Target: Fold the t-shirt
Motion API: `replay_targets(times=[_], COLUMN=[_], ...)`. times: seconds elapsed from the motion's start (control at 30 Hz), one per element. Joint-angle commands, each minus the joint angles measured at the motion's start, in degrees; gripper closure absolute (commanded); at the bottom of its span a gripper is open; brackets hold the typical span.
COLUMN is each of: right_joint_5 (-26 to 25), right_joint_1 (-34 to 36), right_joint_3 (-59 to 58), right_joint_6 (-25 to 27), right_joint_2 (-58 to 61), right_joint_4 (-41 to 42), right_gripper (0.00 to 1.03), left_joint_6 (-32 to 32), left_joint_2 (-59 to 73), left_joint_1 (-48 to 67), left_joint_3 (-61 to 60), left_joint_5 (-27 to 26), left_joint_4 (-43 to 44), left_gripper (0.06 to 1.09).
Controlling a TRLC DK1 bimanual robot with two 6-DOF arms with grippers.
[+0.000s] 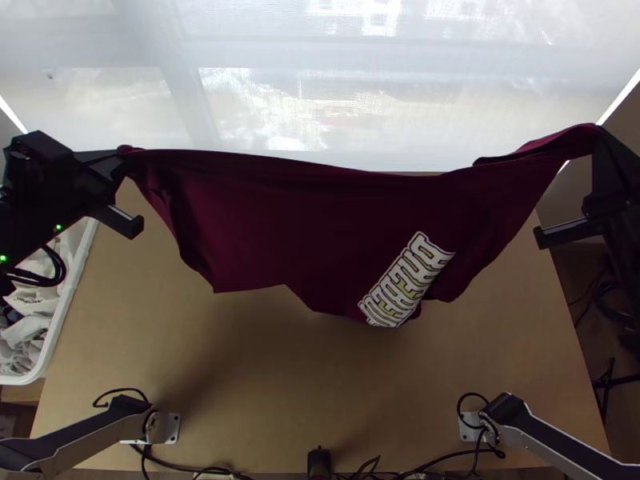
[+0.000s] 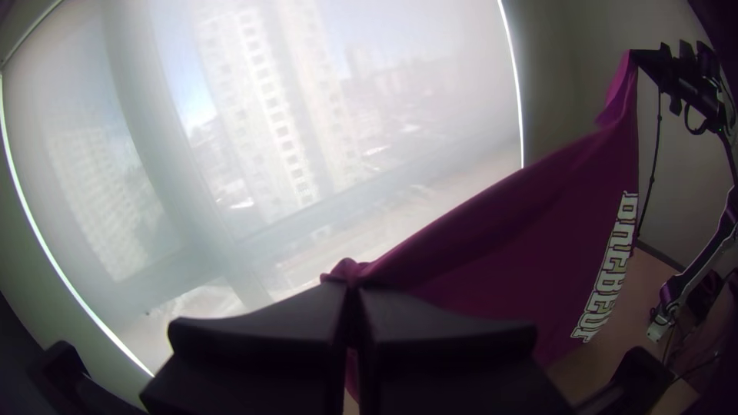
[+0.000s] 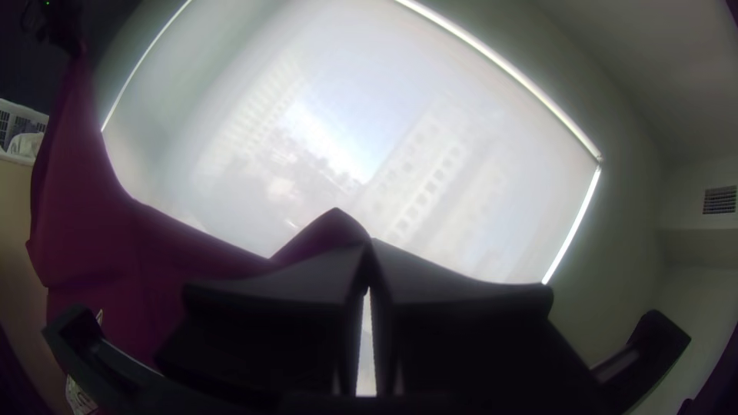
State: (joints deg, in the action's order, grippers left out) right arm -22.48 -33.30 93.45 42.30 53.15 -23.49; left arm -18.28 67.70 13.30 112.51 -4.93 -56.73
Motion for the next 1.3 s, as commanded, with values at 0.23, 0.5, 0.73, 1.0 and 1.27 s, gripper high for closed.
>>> replay_targets(times=[0.23, 0.5, 0.73, 1.0, 1.27], right_joint_5=[0.1, 1.0, 3.0, 3.1, 9.6], right_joint_1=[-4.1, -5.4, -5.5, -4.1, 4.7], right_joint_3=[5.4, 8.9, 14.7, 16.9, 19.8], right_joint_6=[4.4, 5.9, 6.3, 2.1, -1.9], right_joint_2=[-3.8, -4.7, -5.0, -7.7, -11.5], right_joint_4=[-0.2, -0.6, -3.8, -12.0, -22.4], right_gripper=[1.00, 1.00, 1.00, 1.00, 1.00], left_joint_6=[-2.5, -1.6, -1.1, -0.2, 2.6], left_joint_2=[-5.9, -6.3, -7.8, -10.1, -11.5], left_joint_1=[-0.3, -1.1, -1.1, -1.2, -1.2], left_joint_3=[8.3, 13.7, 15.1, 14.8, 14.3], left_joint_5=[3.1, 5.0, 5.0, 4.6, 2.4], left_joint_4=[-6.5, -7.9, -10.0, -15.0, -19.6], left_gripper=[1.05, 1.05, 1.05, 1.05, 1.05])
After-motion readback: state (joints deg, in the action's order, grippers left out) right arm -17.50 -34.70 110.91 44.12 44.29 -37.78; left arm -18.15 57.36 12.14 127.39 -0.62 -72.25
